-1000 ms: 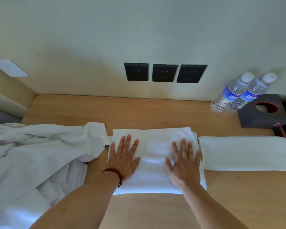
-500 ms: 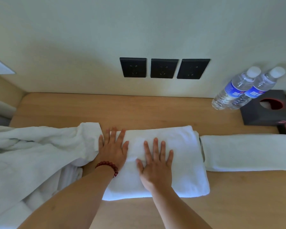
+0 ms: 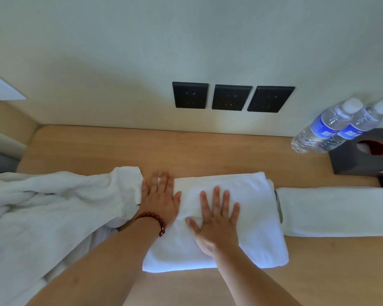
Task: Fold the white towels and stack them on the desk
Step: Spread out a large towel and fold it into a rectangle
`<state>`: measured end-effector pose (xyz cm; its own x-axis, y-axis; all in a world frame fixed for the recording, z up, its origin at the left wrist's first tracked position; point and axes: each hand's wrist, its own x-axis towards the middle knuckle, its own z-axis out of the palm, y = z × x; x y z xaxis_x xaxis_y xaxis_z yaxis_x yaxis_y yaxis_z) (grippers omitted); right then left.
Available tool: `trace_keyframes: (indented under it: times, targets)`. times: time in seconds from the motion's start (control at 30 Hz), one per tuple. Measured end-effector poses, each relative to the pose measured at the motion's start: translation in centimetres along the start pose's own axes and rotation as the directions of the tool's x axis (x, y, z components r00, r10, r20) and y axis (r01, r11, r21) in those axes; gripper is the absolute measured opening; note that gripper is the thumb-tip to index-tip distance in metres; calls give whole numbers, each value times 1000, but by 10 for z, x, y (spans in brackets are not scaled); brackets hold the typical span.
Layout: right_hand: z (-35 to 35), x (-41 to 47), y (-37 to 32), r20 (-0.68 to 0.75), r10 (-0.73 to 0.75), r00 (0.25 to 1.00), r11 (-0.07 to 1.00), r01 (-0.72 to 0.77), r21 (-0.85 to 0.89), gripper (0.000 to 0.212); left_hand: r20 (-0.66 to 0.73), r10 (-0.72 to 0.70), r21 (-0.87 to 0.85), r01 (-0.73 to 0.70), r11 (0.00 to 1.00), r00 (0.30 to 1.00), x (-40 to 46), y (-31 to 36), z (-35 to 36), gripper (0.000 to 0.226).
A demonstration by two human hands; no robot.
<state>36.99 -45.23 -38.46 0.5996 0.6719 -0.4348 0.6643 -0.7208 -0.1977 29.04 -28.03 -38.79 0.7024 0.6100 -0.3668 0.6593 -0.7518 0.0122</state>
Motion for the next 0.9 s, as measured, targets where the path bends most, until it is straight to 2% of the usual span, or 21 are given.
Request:
trace_keyframes:
  times: [0.07, 0.17, 0.27, 0.37, 0.9]
  targets:
    - [1, -3, -8, -101, 23, 995, 1000, -20, 23, 82, 11, 21, 7, -21, 1000, 1000, 3, 1, -4, 82]
    - [7, -3, -25, -202, -1, 979, 999, 10, 45, 75, 32, 19, -110, -16, 994, 999, 2, 0, -6, 84]
    - [15, -4, -34, -200, -54, 978, 999, 54, -9, 70, 37, 89, -95, -86, 992, 995, -15, -1, 5, 65]
    - [24, -2, -32, -217, -55, 975, 998, 48, -38, 73, 6, 146, -66, -145, 987, 989, -21, -9, 10, 58]
    - [31, 0, -33, -249, -22, 968, 997, 3, -75, 76, -43, 152, -58, -154, 986, 987, -23, -7, 14, 60]
